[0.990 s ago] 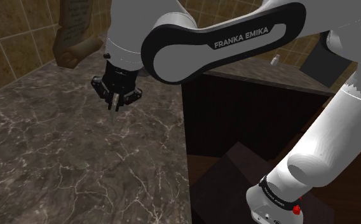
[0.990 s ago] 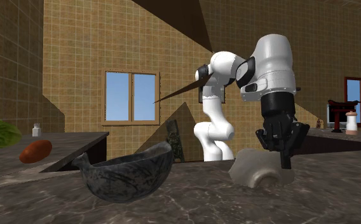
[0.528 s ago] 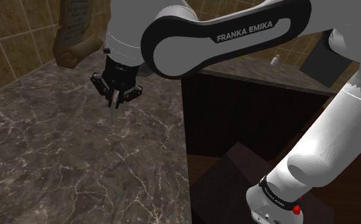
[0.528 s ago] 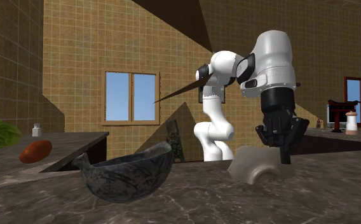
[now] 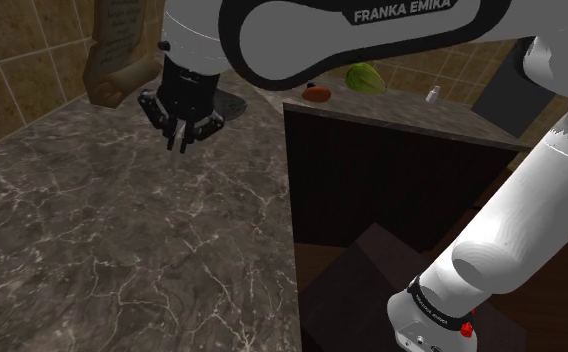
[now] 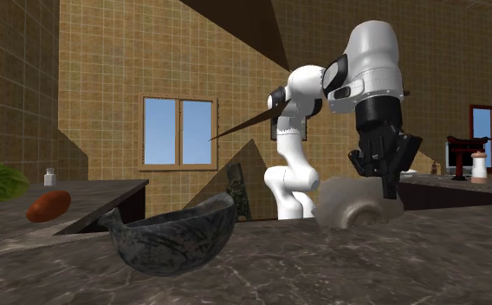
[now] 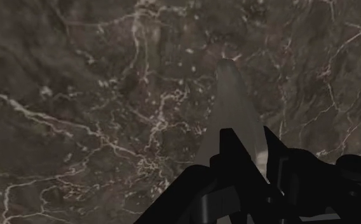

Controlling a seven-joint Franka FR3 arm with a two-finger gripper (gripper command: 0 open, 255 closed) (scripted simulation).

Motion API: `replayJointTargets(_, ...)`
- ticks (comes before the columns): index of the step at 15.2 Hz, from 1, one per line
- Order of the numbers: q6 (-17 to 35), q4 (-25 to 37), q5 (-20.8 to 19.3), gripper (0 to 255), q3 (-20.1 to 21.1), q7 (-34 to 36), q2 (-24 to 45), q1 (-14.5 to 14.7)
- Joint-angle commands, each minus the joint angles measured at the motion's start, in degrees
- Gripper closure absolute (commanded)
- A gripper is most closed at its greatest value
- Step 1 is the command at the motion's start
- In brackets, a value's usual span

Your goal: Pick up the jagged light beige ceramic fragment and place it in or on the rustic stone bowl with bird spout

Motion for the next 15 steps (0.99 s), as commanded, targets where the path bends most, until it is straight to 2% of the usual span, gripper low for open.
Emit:
replayJointTargets(1,-1.5,1.2,0.6,255,0.0,-0.5,-0.5,-0.1)
replayJointTargets(15,-12.3,12.3,1.0,255,0.3,-1.7,-0.2,0.2)
